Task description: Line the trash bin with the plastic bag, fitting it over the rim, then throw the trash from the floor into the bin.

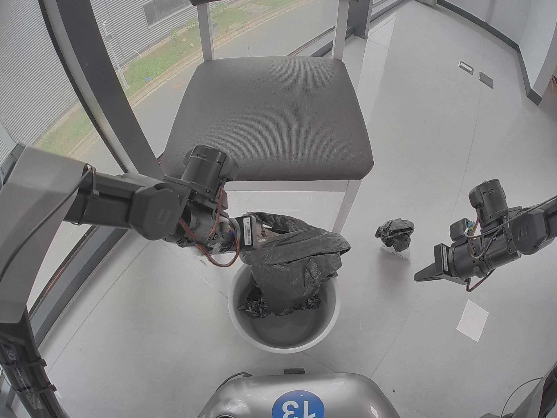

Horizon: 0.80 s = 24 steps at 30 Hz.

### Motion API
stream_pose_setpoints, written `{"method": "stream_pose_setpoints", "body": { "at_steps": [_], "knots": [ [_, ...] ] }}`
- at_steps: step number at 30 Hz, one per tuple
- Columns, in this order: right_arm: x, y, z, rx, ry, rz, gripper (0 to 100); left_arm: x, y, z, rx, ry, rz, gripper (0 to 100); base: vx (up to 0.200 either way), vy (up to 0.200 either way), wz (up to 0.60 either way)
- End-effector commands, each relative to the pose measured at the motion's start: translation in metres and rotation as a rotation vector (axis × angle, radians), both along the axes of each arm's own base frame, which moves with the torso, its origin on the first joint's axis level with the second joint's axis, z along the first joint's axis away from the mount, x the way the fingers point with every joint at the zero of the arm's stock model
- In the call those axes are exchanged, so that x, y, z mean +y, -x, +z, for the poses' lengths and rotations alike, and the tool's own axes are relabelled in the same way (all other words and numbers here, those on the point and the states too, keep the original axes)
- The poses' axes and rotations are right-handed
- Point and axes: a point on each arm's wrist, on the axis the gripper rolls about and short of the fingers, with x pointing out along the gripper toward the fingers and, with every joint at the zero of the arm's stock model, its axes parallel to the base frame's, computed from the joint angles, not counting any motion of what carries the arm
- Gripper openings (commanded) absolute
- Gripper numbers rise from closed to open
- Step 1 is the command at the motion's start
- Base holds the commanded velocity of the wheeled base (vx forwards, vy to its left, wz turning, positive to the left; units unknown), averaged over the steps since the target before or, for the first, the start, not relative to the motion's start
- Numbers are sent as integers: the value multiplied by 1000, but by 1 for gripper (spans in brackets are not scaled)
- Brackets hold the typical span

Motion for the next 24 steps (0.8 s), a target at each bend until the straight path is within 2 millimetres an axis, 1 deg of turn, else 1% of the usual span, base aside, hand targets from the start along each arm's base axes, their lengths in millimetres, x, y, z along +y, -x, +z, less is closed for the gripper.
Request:
{"method": "stream_pose_setpoints", "body": {
  "at_steps": [1,2,4,8,14,16,24],
  "knots": [
    [3,-1,-1,3,0,8,0,16,11,-3,11,-15,14,0,0,0,0],
    [3,-1,-1,2,0,10,0,17,13,-3,9,-18,9,0,0,0,0],
    [4,-1,-1,-1,1,13,0,23,23,-4,14,-47,-19,0,0,0,0],
    [4,-3,1,-9,1,11,0,32,44,-17,33,-93,-67,0,0,0,0],
    [8,-4,2,-15,0,24,0,38,62,-32,49,-105,-127,0,0,0,0],
    [10,-3,2,-12,1,28,0,36,67,-34,56,-113,-145,0,0,0,0],
    [12,-2,2,-12,0,37,0,33,68,-36,59,-116,-157,0,0,0,0]
  ]
}}
